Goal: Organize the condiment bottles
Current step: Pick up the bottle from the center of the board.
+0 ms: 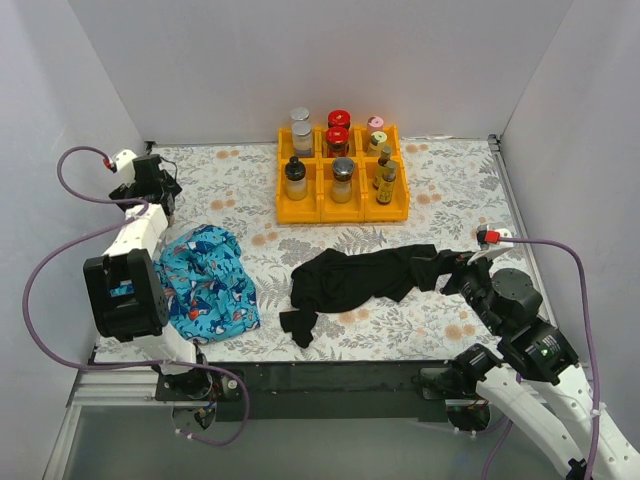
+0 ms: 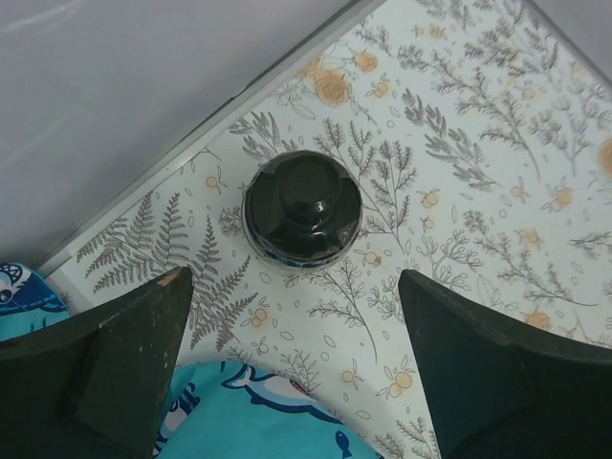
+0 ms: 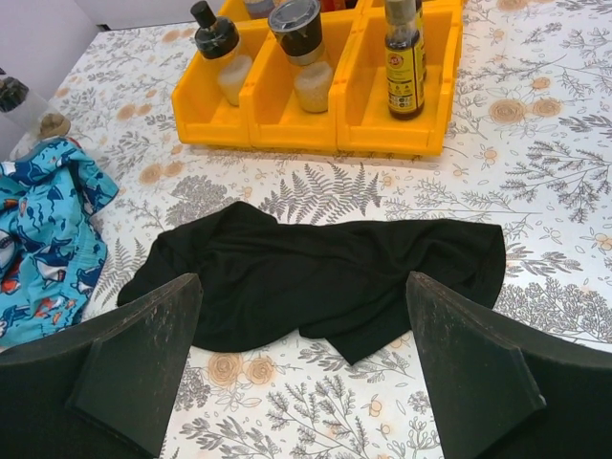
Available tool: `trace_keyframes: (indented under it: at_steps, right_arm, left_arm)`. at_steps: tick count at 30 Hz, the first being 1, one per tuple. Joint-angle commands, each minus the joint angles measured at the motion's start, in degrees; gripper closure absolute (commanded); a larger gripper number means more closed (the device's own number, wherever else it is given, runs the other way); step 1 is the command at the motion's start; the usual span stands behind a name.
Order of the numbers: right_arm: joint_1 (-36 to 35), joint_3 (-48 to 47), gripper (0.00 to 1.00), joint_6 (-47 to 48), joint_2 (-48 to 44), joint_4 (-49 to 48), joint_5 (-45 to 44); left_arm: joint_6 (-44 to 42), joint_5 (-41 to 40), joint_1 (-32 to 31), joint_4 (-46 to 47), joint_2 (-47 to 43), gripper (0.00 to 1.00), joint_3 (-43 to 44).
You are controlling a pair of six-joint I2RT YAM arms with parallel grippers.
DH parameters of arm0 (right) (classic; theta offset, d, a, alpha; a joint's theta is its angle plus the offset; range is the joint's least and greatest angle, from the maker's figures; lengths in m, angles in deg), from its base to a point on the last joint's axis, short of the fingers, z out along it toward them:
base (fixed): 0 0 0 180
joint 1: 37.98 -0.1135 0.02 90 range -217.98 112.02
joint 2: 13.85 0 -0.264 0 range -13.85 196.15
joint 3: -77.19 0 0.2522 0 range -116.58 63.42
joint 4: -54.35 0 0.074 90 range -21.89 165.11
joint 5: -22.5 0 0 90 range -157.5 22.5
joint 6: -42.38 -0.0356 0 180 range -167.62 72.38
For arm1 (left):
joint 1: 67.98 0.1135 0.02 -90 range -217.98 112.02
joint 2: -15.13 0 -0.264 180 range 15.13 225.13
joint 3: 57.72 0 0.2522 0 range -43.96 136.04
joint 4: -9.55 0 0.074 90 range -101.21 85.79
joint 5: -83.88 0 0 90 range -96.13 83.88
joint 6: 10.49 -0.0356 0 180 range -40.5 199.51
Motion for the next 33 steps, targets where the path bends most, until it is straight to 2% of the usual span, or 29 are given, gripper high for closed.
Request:
trace_keyframes:
  at_steps: [1,10,19,26,33]
  right_arm:
    - [0.09,1.34,0.04,1.53,0.40,-5.23,0.13]
    - [0.08,3.45,0.03,3.99,1.10,-8.22,-1.02]
    - [0.09,4.15,0.03,3.73,1.98,-8.57,-0.58]
    - [0.09,4.07,0.03,3.20,2.07,-8.48,-0.58]
    - [0.09,3.54,0.04,2.15,1.90,-7.87,0.30]
  left_arm:
    - [0.02,1.14,0.82,4.01,0.52,0.12,0.57]
    - [-0.69,0.54,0.99,2.71,9.65,0.17,7.23]
    - [-2.01,-0.51,1.08,3.67,14.14,0.21,10.49]
    - [-3.94,1.15,1.08,3.32,15.73,0.31,11.99]
    - [-6.22,7.47,0.99,3.76,15.90,0.53,11.73]
